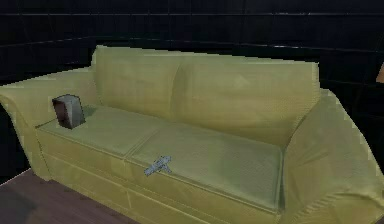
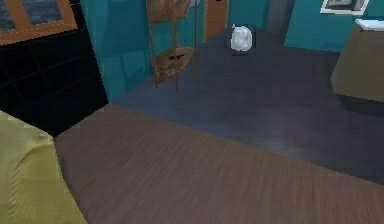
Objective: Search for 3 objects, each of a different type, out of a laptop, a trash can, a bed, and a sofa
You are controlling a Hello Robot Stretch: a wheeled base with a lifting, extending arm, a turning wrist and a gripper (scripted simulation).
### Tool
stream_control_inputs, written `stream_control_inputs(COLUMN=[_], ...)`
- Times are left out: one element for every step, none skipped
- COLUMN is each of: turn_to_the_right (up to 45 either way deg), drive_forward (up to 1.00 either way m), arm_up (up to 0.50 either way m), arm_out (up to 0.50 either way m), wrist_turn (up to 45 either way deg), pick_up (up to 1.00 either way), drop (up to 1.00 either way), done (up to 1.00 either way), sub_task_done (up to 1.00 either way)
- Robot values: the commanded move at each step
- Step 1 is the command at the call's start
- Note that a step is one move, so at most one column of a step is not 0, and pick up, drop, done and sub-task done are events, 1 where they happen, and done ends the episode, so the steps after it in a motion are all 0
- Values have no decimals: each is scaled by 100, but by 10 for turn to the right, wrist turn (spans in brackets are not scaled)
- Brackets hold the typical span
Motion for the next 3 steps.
stream_control_inputs(turn_to_the_right=[450, 450, 180], drive_forward=[0, 0, 0], arm_up=[0, 0, 0], arm_out=[0, 0, 0], wrist_turn=[0, 0, 0], pick_up=[0, 0, 0], drop=[0, 0, 0], done=[0, 0, 0], sub_task_done=[0, 0, 0])
